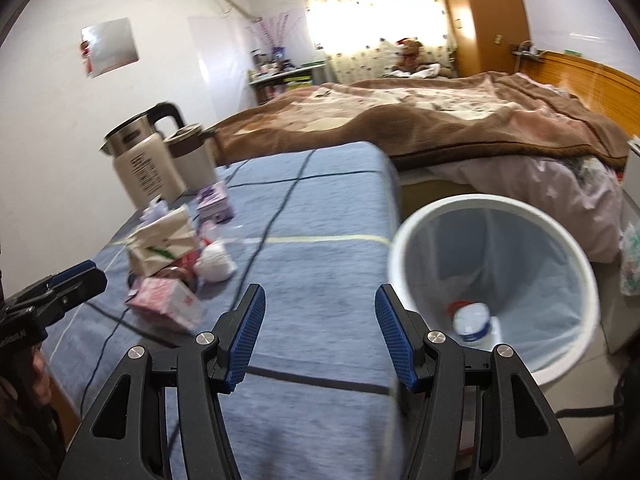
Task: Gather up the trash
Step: 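Withdraw both open tools from the bin back toward the table, then grasp the pink juice carton with the right tool, then grasp the red milk can with the left tool while the right holds the carton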
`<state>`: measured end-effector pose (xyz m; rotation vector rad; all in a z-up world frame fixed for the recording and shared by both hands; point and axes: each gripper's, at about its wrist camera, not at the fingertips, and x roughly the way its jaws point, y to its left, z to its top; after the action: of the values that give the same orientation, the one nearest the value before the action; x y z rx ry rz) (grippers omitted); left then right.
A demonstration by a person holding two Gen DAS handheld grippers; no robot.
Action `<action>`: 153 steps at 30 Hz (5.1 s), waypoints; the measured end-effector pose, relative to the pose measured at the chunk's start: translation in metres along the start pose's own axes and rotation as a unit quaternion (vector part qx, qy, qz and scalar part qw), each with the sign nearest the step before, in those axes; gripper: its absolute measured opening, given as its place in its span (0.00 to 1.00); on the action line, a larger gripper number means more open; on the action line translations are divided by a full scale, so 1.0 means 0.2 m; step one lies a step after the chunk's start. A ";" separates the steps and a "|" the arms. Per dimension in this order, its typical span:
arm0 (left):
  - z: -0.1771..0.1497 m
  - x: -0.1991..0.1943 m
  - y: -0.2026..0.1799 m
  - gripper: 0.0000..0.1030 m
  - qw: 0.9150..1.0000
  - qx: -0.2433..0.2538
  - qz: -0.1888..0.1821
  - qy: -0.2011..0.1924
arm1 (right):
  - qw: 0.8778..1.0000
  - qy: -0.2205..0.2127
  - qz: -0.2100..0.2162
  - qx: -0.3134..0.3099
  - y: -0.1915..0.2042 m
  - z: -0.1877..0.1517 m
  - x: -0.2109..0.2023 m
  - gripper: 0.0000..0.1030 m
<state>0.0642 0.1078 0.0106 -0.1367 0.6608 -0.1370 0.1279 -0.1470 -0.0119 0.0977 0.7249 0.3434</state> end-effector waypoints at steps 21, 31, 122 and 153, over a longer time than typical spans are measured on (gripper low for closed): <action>-0.07 -0.02 0.37 0.73 0.998 -0.052 0.037 0.019 | 0.976 0.033 0.118 -0.178 0.58 -0.02 0.30 0.56; -0.07 0.01 0.42 0.73 0.998 -0.055 0.031 0.027 | 0.964 0.067 0.188 -0.178 0.62 -0.01 0.40 0.57; -0.01 0.41 0.36 0.57 0.991 -0.090 0.062 0.082 | 0.988 0.047 0.121 -0.087 0.34 -0.15 0.23 0.36; 0.02 0.27 0.28 0.53 0.994 -0.083 0.052 0.051 | 0.991 0.030 0.116 -0.064 0.27 -0.15 0.14 0.36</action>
<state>0.1146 0.1536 -0.0279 -0.2552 0.7802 0.0117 0.1120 -0.0879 -0.0414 0.0507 0.7499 0.6168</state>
